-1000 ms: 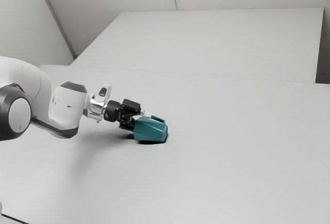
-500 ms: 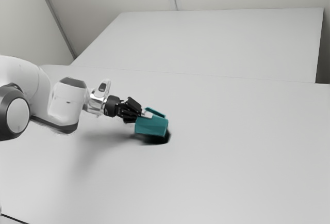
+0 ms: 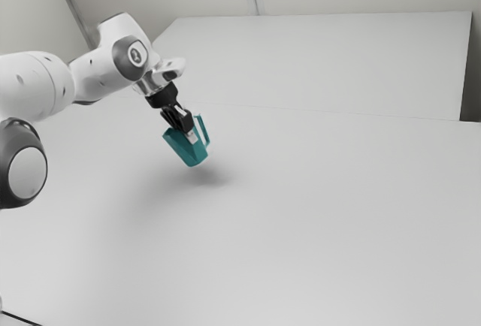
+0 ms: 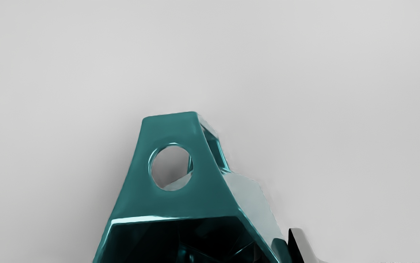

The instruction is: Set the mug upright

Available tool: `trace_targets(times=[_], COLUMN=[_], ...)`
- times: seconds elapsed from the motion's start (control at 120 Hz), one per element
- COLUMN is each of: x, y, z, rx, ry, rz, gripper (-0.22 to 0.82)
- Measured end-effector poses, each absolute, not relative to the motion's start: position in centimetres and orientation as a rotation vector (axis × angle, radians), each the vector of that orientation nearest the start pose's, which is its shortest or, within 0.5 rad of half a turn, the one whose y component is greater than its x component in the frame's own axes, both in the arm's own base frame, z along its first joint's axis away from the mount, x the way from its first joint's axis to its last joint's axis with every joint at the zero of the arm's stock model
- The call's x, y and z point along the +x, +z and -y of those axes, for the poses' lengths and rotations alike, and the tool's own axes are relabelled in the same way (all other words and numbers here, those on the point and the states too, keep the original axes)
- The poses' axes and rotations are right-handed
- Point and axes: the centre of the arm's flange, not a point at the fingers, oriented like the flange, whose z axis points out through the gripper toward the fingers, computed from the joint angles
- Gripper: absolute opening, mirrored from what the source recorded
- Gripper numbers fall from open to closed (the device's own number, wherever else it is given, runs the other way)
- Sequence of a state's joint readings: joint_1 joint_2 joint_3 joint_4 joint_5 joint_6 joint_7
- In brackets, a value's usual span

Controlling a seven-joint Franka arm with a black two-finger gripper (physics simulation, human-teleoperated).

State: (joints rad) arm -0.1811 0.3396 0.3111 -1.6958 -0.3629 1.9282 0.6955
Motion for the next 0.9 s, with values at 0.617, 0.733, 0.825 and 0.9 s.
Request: trace_targets(times=[0.617,0.733,0.825,0.9], x=[65.4,65.7,67.8,68.1], y=[34.3,37.2,45.7,54.1], z=[-5.3,-5.1,-4.2,-2.7], rx=[-3.142,-3.144,-3.108,-3.085], ry=[-0.115,-0.188,-0.318,-0.377], rz=[-0.253,-0.212,-0.242,-0.281], gripper=[0.28,0.41,0.47,0.5])
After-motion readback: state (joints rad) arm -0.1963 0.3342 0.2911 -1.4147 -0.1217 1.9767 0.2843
